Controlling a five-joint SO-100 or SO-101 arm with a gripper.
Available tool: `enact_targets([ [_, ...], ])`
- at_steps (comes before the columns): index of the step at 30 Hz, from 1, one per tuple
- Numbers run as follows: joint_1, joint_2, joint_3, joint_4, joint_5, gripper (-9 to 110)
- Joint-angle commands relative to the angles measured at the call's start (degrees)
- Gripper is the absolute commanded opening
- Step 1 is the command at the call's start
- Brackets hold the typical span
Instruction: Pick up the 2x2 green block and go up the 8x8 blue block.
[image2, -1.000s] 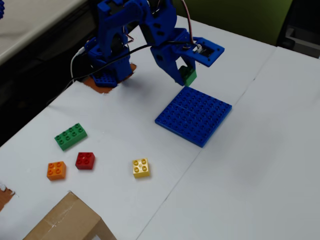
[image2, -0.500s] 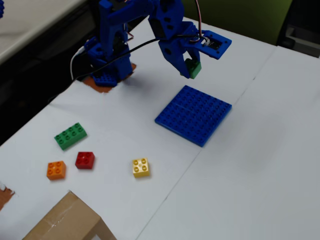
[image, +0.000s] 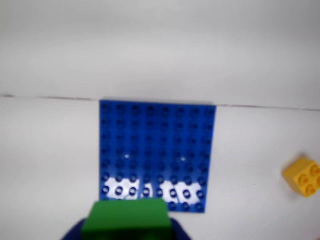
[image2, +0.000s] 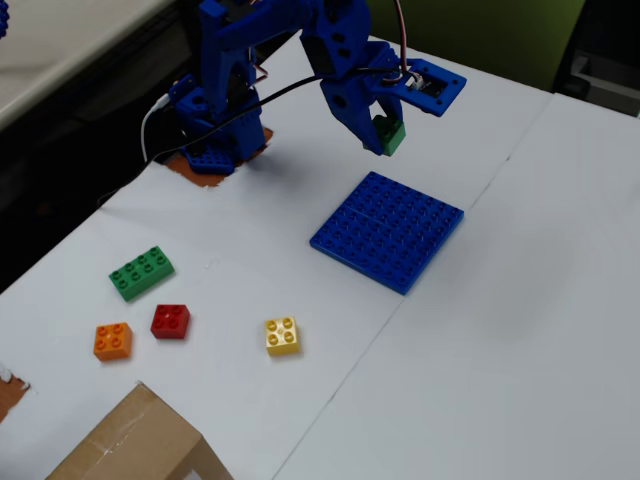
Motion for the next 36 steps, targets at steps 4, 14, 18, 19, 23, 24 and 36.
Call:
enact_targets([
  [4, -0.5, 2.2, -0.1, 1.0, 0.4, 4],
  [14, -0.4, 2.1, -0.1, 0.8, 0.4, 4],
  [18, -0.4, 1.9, -0.1, 0.8, 0.4, 4],
  [19, -0.4, 1.8, -0.1, 0.8, 0.4, 4],
  [23, -0.4, 1.8, -0.1, 0.8, 0.4, 4],
  [24, -0.4, 1.8, -0.1, 0.8, 0.4, 4],
  [36, -0.4, 1.4, -0.1, 0.6, 0.4, 4],
])
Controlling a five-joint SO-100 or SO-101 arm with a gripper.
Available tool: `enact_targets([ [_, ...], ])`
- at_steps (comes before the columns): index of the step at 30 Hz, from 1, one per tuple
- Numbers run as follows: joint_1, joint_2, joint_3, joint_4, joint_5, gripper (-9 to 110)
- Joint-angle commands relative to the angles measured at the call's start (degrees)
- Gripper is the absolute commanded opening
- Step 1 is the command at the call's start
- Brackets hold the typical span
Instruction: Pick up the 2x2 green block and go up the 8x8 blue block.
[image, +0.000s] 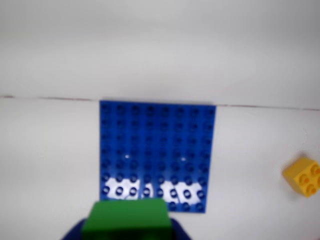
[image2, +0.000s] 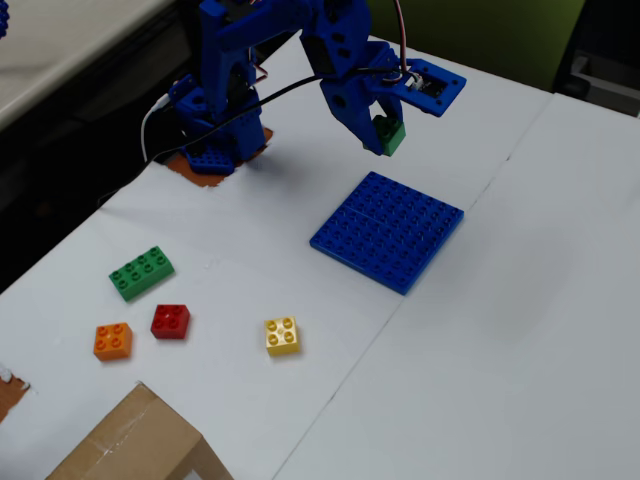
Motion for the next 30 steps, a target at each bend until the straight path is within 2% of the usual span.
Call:
enact_targets([
  [1, -0.4, 1.4, -0.1, 0.6, 0.3, 4],
  [30, -0.4, 1.8, 0.1, 0.0, 2.1, 4],
])
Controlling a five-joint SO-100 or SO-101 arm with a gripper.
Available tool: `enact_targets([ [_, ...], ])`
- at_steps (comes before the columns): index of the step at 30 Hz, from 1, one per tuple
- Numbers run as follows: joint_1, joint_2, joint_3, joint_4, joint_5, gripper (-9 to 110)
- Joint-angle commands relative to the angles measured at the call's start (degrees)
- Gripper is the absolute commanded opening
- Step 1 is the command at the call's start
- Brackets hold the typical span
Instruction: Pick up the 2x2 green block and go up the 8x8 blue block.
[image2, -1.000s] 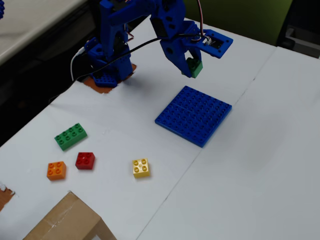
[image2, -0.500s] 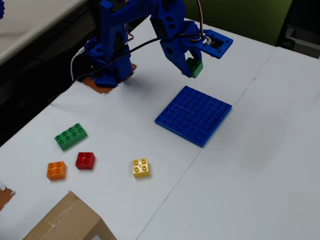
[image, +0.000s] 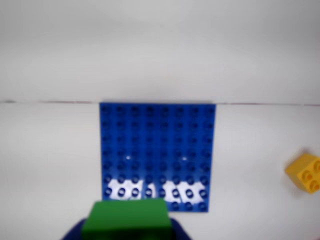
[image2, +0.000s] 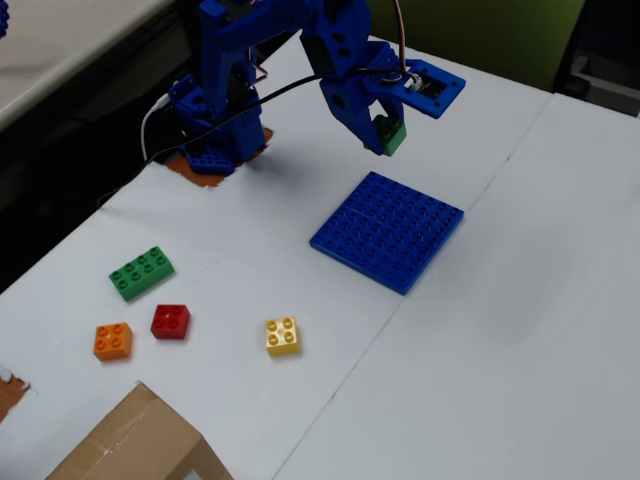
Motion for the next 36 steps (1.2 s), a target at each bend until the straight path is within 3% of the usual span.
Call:
enact_targets([
  [1, -0.4, 1.8, 0.1, 0.1, 0.3, 4],
  [36, -0.4, 1.8, 0.5, -1.4, 0.5, 4],
])
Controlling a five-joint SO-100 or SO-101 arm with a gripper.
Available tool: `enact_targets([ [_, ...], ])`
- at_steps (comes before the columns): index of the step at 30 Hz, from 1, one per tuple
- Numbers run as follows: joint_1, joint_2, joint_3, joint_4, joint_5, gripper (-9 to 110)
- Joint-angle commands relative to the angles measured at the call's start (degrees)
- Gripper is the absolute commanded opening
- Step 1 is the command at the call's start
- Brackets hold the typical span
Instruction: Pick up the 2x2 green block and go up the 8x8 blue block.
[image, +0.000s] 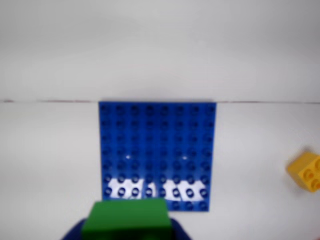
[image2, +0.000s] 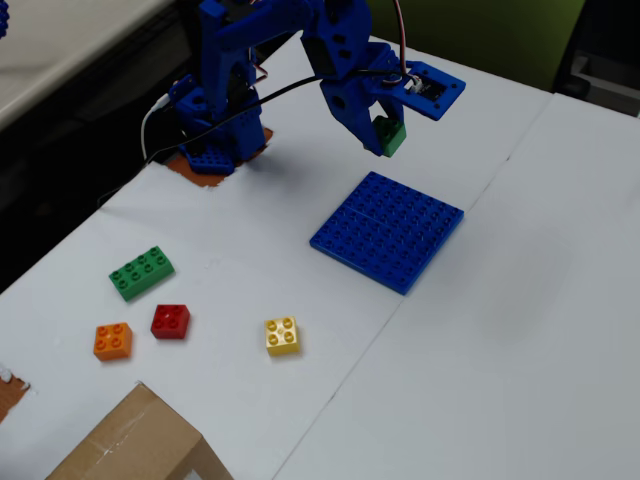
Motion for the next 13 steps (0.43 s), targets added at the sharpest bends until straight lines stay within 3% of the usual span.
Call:
enact_targets([
  [1, -0.4, 1.8, 0.0, -1.1, 0.4, 4],
  [13, -0.4, 2.3, 0.6, -1.8, 0.6, 4],
])
